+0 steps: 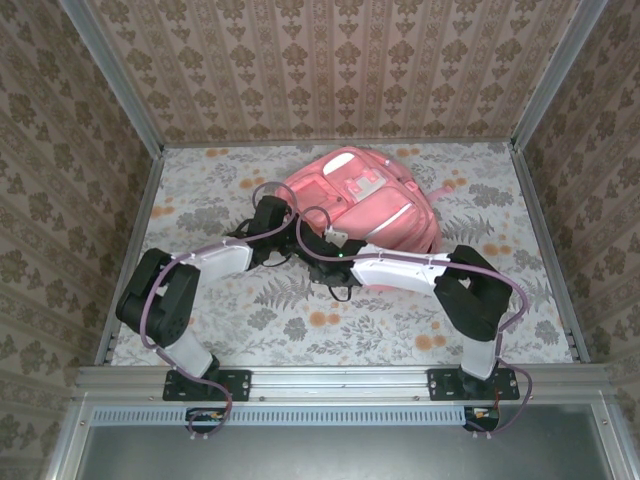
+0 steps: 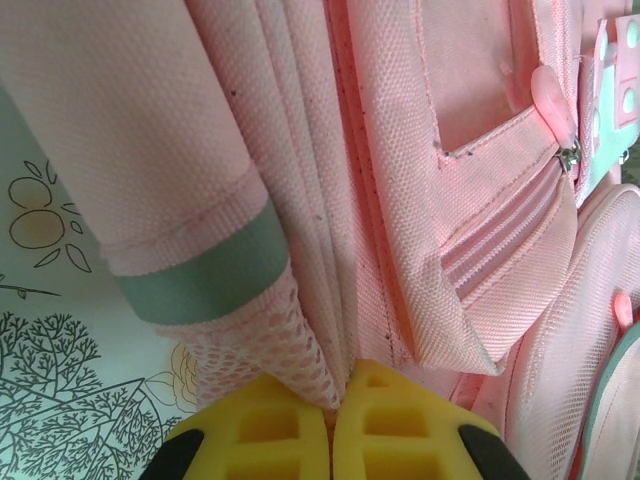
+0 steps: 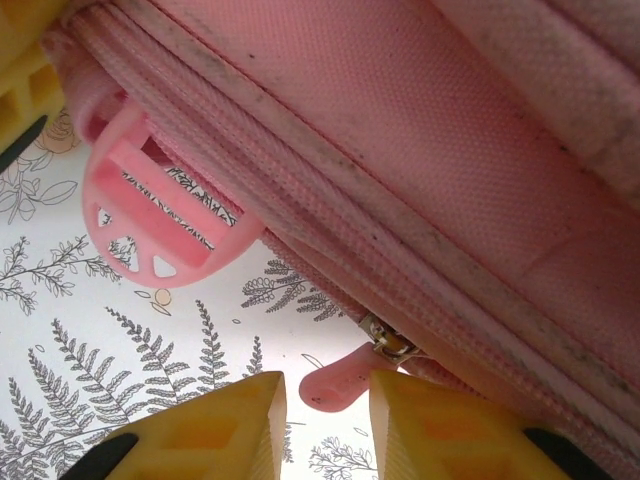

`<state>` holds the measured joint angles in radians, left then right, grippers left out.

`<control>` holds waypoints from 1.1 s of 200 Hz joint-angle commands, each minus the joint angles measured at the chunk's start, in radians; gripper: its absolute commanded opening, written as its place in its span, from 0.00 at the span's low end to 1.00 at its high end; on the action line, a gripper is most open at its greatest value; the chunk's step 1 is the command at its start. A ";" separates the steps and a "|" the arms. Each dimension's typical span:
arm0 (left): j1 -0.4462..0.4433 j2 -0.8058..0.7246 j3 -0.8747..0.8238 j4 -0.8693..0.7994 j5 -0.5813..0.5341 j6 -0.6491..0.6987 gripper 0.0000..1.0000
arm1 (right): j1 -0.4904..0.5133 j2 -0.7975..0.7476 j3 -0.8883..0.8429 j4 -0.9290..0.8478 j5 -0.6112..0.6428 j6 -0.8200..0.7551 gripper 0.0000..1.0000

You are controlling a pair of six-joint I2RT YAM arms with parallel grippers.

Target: Pack books, pencil case, and school supplies into a backpack

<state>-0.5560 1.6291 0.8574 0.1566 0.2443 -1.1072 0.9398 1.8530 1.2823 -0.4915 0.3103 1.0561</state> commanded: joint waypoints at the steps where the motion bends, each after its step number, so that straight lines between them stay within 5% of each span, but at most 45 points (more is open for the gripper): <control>1: -0.015 -0.051 -0.013 0.017 0.041 0.001 0.00 | -0.007 0.031 0.039 -0.088 0.063 0.027 0.29; 39: -0.015 -0.053 -0.014 0.018 0.041 -0.001 0.00 | -0.009 0.041 0.040 -0.141 0.108 0.074 0.40; 66: -0.015 -0.053 -0.015 0.017 0.043 -0.003 0.00 | -0.014 0.052 0.045 -0.142 0.133 0.087 0.39; 220: 0.015 -0.060 -0.022 0.010 0.043 -0.006 0.00 | -0.015 -0.018 -0.031 -0.134 0.168 0.090 0.00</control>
<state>-0.5594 1.6272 0.8444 0.1638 0.2569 -1.1088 0.9398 1.8824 1.2915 -0.5743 0.4091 1.1561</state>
